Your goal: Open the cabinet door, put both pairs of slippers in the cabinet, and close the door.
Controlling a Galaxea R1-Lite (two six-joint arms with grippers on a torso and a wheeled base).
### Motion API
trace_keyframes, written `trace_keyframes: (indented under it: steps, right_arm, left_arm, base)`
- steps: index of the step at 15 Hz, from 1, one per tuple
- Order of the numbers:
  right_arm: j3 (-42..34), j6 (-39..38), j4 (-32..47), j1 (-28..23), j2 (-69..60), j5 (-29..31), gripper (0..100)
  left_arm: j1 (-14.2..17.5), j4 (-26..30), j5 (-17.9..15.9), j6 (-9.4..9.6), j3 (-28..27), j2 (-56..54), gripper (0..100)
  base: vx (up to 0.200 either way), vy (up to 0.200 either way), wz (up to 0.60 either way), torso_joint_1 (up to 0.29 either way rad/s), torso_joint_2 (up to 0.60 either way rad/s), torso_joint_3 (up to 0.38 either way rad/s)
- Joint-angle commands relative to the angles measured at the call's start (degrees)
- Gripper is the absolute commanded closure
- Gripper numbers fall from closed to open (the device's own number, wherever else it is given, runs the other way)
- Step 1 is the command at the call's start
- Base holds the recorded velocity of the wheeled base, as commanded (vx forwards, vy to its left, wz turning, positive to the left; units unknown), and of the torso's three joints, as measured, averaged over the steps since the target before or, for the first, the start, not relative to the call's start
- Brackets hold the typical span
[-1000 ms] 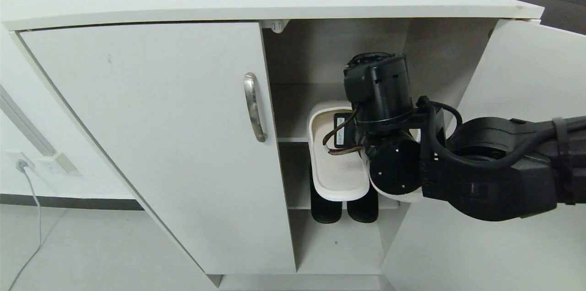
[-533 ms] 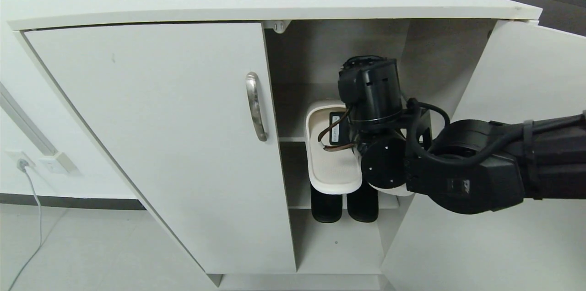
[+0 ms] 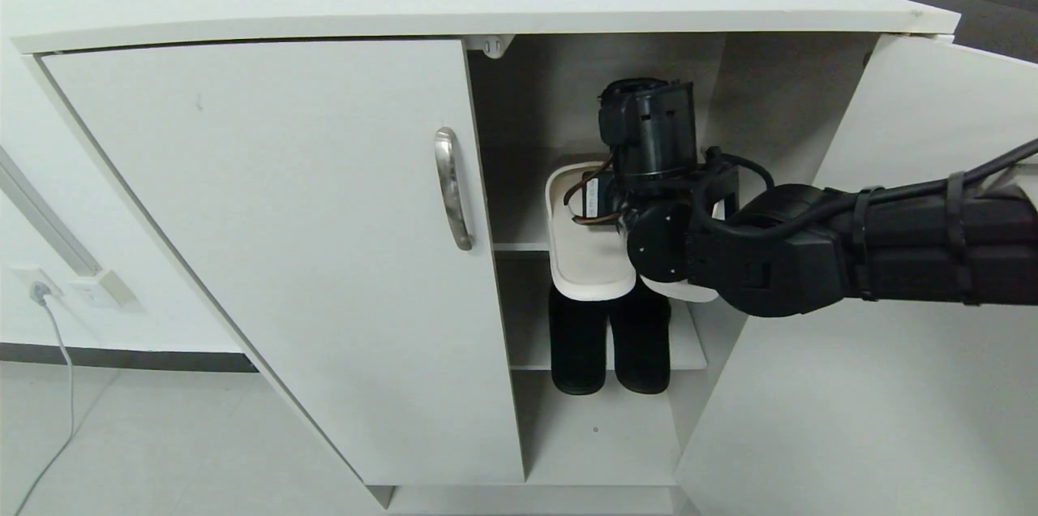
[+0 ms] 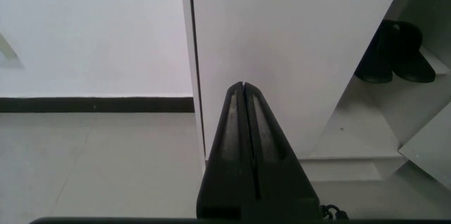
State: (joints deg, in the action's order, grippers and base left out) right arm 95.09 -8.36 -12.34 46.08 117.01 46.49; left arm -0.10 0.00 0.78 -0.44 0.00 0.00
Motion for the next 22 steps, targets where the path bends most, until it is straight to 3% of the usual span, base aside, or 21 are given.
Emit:
trace_keyframes:
  steps: [1, 7, 21, 22]
  right_arm:
    - [3.61, 1.33, 0.12, -0.64, 1.56, -0.44, 100]
    - [8.18, 2.83, 0.47, -2.4, 4.55, -0.88, 100]
    - [8.1, 2.83, 0.56, -2.57, 5.6, -1.23, 100]
    - [8.1, 2.74, 0.56, -2.57, 5.6, -1.23, 0]
  left_arm:
    - [0.01, 0.0, 0.01, 0.0, 0.0, 0.0, 100]
    - [0.01, 0.0, 0.01, 0.0, 0.0, 0.0, 100]
    - [0.01, 0.0, 0.1, -0.09, 0.0, 0.0, 100]
    - [0.01, 0.0, 0.1, -0.09, 0.0, 0.0, 100]
  base:
    - [0.0, 0.0, 0.0, 0.0, 0.0, 0.0]
    - [0.0, 0.0, 0.0, 0.0, 0.0, 0.0]
    - [0.0, 0.0, 0.0, 0.0, 0.0, 0.0]
    - [0.0, 0.0, 0.0, 0.0, 0.0, 0.0]
